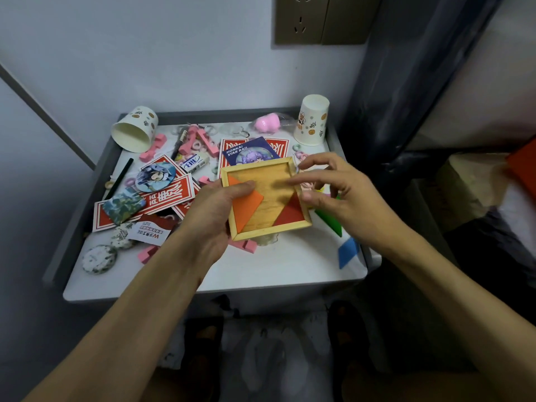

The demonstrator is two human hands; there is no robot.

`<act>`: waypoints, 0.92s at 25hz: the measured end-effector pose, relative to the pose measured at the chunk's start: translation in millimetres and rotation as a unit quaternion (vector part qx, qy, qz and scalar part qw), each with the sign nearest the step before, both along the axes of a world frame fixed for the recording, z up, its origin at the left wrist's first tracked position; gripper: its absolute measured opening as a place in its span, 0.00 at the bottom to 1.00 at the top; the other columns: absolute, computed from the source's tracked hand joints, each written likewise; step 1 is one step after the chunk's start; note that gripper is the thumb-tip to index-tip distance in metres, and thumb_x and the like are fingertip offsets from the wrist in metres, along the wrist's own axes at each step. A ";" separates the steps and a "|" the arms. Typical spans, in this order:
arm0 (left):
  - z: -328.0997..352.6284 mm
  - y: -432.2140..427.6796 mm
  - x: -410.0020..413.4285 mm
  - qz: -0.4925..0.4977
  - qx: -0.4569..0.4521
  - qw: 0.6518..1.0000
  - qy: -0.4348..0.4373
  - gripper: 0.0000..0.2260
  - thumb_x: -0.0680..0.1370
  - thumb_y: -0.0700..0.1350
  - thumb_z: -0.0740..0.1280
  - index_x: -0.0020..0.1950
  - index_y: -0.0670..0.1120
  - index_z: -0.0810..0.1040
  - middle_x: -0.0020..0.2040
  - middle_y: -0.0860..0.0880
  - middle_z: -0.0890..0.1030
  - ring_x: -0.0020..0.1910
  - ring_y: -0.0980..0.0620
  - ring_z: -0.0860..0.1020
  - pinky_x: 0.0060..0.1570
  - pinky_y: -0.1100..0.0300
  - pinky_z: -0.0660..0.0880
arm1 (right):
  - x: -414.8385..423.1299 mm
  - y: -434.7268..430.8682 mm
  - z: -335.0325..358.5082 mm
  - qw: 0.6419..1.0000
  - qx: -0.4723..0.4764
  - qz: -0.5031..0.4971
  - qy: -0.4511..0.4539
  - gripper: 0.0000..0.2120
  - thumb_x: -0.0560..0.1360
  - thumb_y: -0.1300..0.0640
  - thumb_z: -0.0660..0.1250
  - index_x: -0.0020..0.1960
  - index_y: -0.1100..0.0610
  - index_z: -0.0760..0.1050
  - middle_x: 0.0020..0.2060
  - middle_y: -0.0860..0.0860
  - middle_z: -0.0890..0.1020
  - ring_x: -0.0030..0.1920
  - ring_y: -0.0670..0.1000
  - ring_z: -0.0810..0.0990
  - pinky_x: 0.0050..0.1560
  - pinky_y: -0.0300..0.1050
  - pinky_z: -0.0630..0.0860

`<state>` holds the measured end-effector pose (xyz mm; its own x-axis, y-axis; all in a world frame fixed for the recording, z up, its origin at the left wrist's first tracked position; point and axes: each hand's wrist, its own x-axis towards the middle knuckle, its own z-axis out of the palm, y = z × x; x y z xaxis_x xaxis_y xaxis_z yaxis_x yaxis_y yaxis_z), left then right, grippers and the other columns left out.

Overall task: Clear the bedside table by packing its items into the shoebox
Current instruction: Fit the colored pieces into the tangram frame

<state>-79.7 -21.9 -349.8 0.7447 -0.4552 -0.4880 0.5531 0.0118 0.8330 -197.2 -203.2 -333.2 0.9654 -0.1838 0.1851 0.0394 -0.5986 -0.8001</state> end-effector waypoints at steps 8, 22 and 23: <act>-5.5 2.4 5.1 0.040 0.019 0.999 -0.004 0.10 0.74 0.42 0.74 0.53 0.47 0.80 0.41 0.47 0.87 0.39 0.44 0.86 0.32 0.46 0.80 | -32.7 -32.2 -9.3 0.908 -0.300 0.096 0.277 0.18 0.65 0.51 0.78 0.53 0.44 0.79 0.53 0.42 0.73 0.56 0.42 0.68 0.57 0.36 0.66; -2.9 -15.5 -14.2 0.012 0.025 1.000 -0.010 0.07 0.77 0.43 0.71 0.54 0.50 0.79 0.46 0.48 0.86 0.41 0.45 0.86 0.30 0.46 0.80 | -26.9 -14.8 13.3 0.995 -0.020 -0.057 0.076 0.06 0.68 0.56 0.75 0.39 0.47 0.80 0.38 0.44 0.82 0.43 0.39 0.78 0.41 0.30 0.75; -2.5 -17.5 -17.0 0.006 0.018 1.000 -0.015 0.07 0.77 0.43 0.71 0.54 0.50 0.80 0.46 0.48 0.86 0.42 0.44 0.86 0.31 0.44 0.81 | -22.1 -8.4 14.0 0.997 -0.020 -0.059 0.052 0.05 0.68 0.56 0.75 0.39 0.47 0.80 0.37 0.44 0.82 0.42 0.40 0.78 0.40 0.32 0.75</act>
